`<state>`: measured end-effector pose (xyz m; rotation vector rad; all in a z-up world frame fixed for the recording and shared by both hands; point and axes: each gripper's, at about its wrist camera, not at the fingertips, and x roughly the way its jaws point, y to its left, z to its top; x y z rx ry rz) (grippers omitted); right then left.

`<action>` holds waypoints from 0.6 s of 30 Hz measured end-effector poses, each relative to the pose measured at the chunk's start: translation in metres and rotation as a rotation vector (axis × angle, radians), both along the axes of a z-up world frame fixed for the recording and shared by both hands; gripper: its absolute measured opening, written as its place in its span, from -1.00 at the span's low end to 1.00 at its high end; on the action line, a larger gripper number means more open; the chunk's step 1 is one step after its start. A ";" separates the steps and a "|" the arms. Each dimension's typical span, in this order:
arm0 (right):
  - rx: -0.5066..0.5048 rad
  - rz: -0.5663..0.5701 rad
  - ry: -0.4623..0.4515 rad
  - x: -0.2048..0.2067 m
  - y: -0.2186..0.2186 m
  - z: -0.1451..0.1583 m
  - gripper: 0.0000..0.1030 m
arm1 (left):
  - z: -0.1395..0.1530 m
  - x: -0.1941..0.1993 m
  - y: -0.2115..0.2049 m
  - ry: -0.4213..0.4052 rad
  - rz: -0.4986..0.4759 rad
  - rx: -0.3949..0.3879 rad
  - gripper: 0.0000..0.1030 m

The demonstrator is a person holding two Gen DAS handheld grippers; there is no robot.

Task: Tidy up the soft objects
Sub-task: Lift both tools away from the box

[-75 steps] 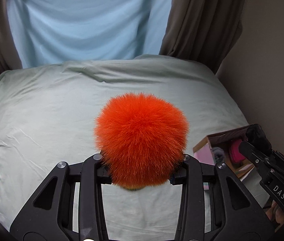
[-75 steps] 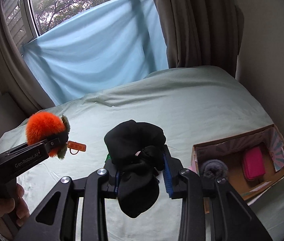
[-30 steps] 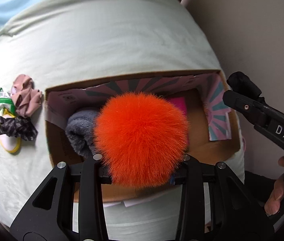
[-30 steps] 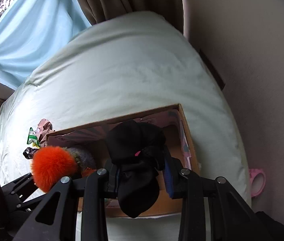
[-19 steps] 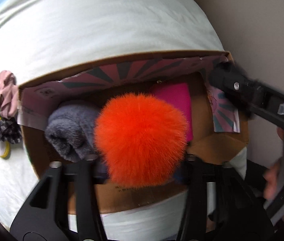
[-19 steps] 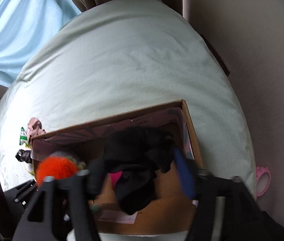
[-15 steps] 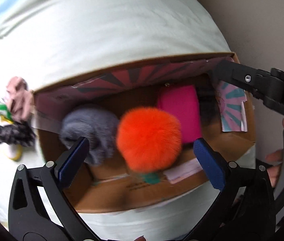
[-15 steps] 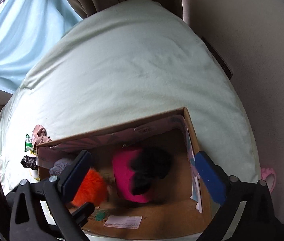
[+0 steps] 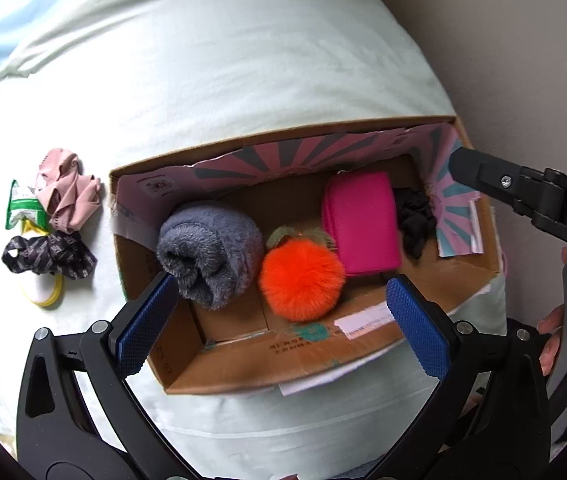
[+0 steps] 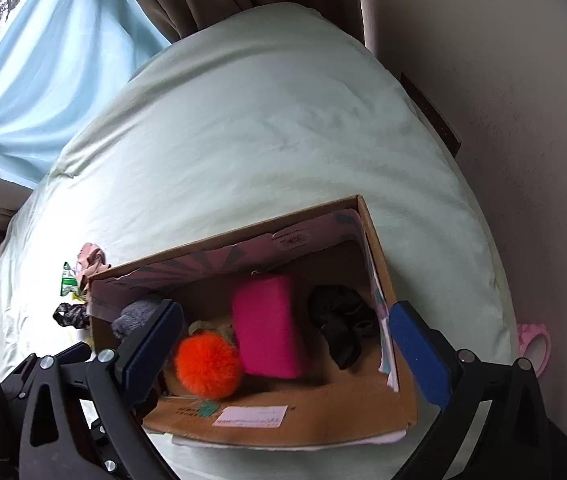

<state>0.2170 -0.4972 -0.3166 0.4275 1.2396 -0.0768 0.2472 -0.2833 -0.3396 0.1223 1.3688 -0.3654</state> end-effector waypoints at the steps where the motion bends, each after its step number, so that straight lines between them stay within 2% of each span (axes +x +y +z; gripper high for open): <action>1: 0.005 -0.003 -0.004 -0.003 0.000 0.003 0.99 | 0.005 -0.004 0.001 -0.009 0.000 -0.001 1.00; 7: 0.004 0.002 -0.054 -0.023 0.008 0.031 0.99 | 0.037 -0.019 0.009 -0.033 0.033 -0.019 1.00; 12: 0.003 0.019 -0.126 -0.044 0.019 0.063 0.99 | 0.071 -0.041 0.021 -0.114 0.036 -0.018 1.00; 18: -0.042 0.061 -0.156 -0.068 0.040 0.099 0.99 | 0.115 -0.071 0.056 -0.190 0.100 -0.053 1.00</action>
